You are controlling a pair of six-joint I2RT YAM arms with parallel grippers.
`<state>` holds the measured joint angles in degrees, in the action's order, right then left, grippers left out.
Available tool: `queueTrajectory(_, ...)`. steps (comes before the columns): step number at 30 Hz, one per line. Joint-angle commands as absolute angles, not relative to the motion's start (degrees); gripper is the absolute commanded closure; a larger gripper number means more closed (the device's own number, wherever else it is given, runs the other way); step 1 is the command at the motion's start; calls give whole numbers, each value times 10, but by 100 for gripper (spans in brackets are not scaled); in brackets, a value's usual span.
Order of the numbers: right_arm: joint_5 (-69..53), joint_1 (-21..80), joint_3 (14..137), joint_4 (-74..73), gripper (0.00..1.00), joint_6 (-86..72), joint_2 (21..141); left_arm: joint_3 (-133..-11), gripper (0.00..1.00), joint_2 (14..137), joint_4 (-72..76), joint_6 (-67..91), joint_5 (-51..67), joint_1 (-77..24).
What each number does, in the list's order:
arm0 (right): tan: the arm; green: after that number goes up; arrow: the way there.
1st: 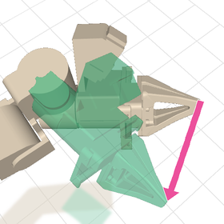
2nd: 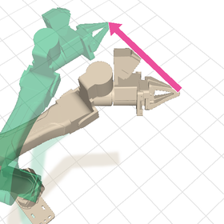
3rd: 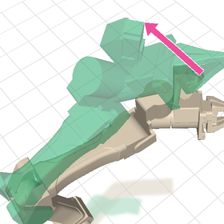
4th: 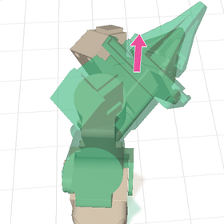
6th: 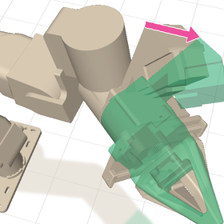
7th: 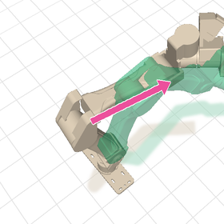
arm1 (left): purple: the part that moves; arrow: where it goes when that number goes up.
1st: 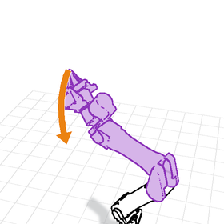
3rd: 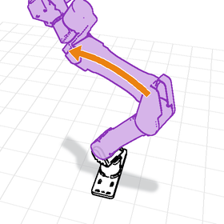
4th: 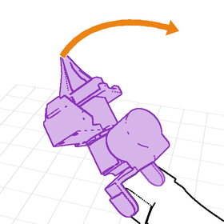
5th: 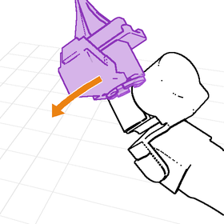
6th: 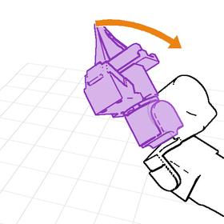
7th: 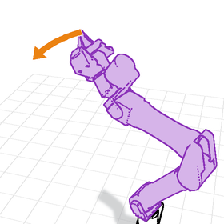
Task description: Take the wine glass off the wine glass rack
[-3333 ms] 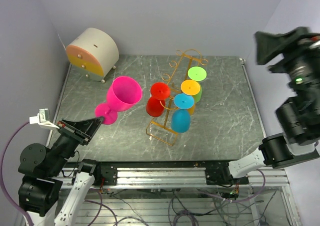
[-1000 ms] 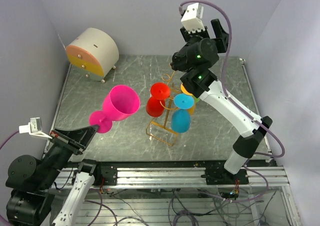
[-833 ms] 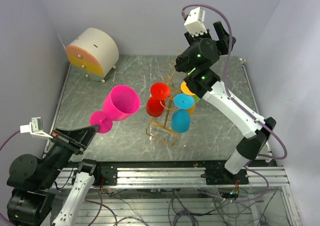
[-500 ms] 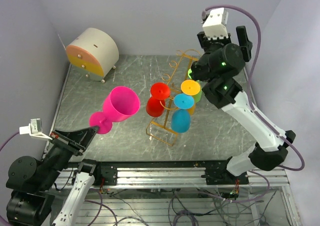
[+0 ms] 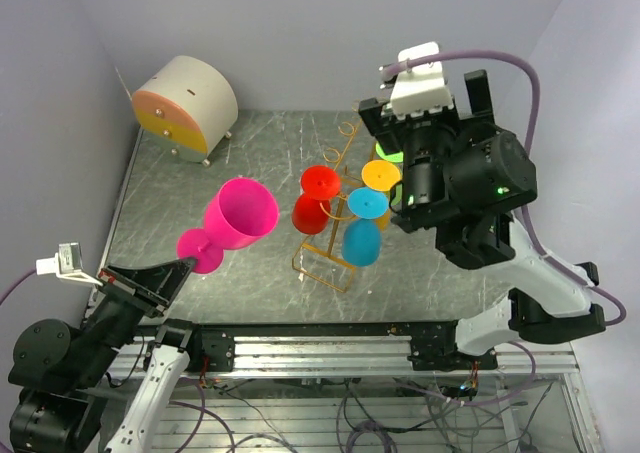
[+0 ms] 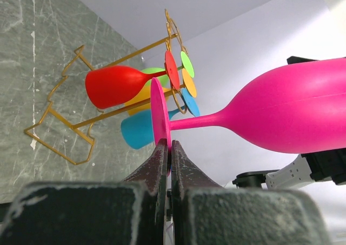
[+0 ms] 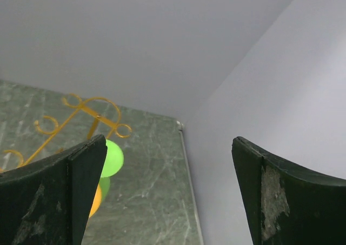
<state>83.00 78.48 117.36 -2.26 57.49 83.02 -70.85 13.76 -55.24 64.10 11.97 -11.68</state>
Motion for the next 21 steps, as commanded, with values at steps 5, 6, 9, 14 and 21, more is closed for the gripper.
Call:
queueTrajectory(5, 777, 621, 1029, 451, 0, 910, 846, -740, 93, 142, -569, 634, 105, -114)
queueTrajectory(6, 751, 603, 1004, 512, 0, 950, 848, -742, 93, 144, -574, 633, 103, -114)
queueTrajectory(9, 671, 561, 947, 688, 0, 1052, 864, -741, 93, 145, -572, 631, 106, -114)
queueTrajectory(14, 555, 539, 927, 848, 0, 1139, 890, -744, 93, 154, -573, 628, 107, -114)
queueTrajectory(21, 572, 502, 1169, 80, 1, 556, 884, -713, 93, 165, -529, 646, 131, -114)
